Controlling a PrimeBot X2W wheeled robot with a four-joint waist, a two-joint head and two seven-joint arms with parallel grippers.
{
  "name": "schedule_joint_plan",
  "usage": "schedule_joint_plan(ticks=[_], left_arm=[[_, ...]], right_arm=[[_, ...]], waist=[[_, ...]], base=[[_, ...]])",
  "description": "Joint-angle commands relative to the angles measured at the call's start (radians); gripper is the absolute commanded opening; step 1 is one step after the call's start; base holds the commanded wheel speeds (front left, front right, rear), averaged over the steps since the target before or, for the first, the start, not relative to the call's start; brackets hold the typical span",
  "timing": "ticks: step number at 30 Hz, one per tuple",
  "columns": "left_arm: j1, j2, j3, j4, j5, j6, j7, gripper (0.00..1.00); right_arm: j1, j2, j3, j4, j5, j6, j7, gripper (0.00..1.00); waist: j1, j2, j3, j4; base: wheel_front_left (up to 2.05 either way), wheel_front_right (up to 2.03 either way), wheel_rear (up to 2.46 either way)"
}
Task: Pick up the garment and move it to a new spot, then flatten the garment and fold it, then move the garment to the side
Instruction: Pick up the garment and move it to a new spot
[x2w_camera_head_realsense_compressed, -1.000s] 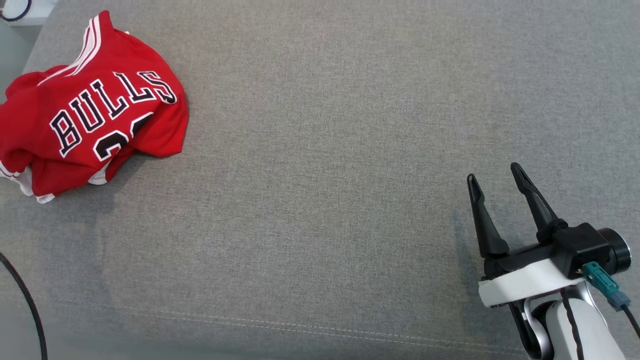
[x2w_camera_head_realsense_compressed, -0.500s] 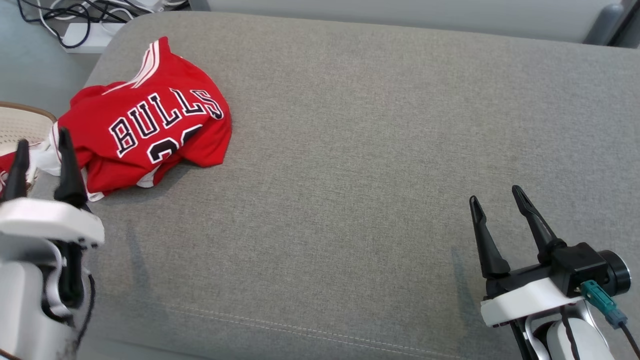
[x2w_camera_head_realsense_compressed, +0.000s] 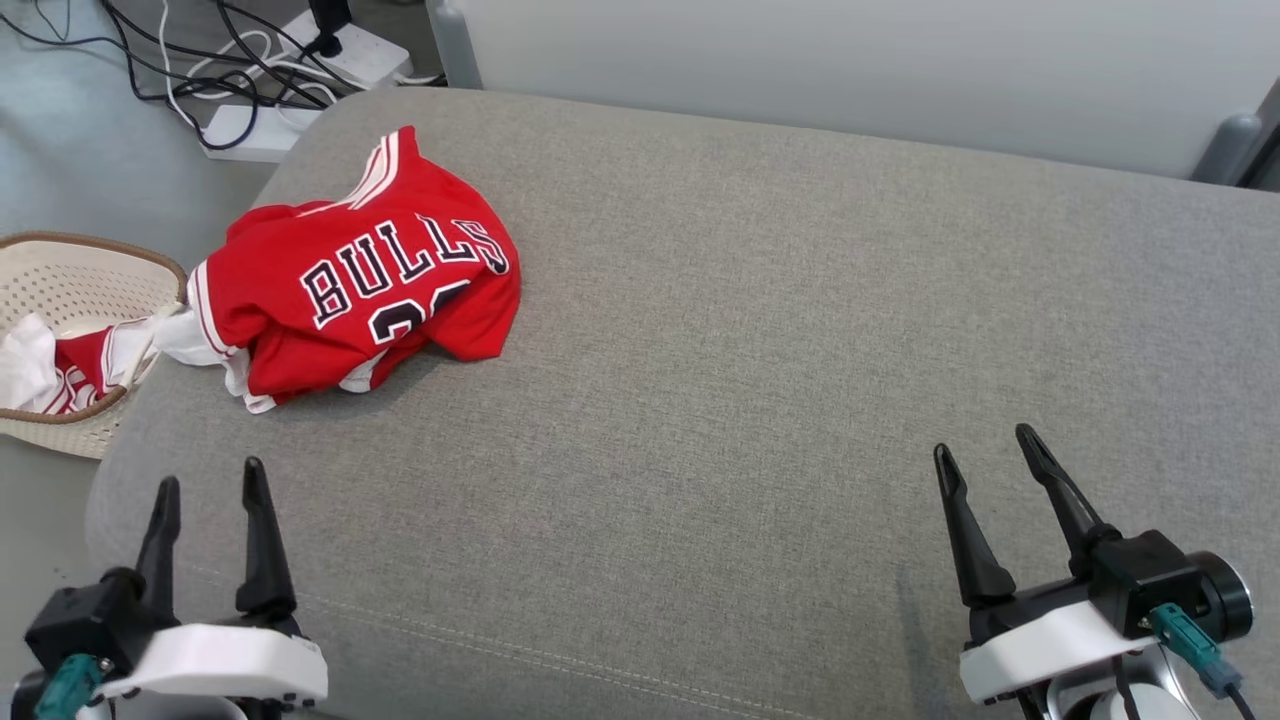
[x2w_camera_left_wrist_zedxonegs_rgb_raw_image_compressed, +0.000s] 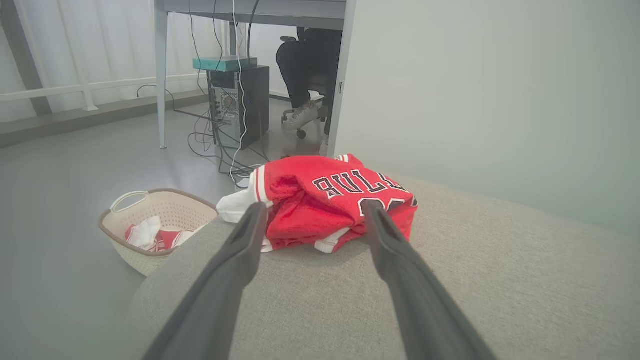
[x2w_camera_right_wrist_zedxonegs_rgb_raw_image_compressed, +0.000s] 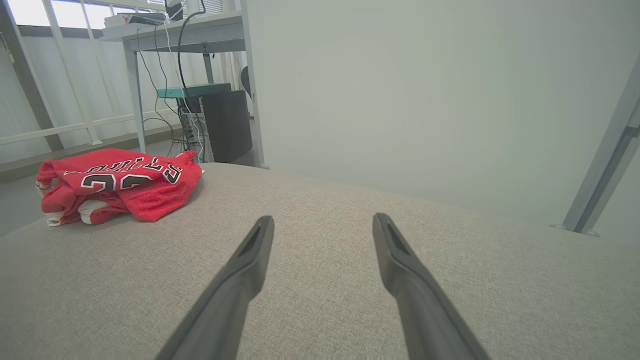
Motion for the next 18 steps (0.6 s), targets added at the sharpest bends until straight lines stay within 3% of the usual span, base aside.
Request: schedule_joint_plan(ticks=[1, 11, 18], left_arm=[[0.0, 0.009, 0.029, -0.037, 0.013, 0.014, -0.012, 1.0], [0.034, -0.025, -0.033, -0.022, 0.017, -0.039, -0.049, 1.0], [-0.011, -0.037, -0.026, 0.032, 0.018, -0.037, -0.061, 1.0]], right_arm=[[0.001, 0.003, 0.021, -0.021, 0.005, 0.004, -0.004, 1.0], [0.048, 0.005, 0.008, -0.023, 0.024, 0.004, 0.002, 1.0], [0.062, 0.005, 0.005, -0.023, 0.04, 0.004, 0.005, 1.0]], waist=[[0.0, 0.0, -0.02, 0.014], [0.0, 0.0, -0.069, 0.048], [0.0, 0.0, -0.084, 0.051]], base=[[0.0, 0.0, 0.0], [0.0, 0.0, 0.0], [0.0, 0.0, 0.0]])
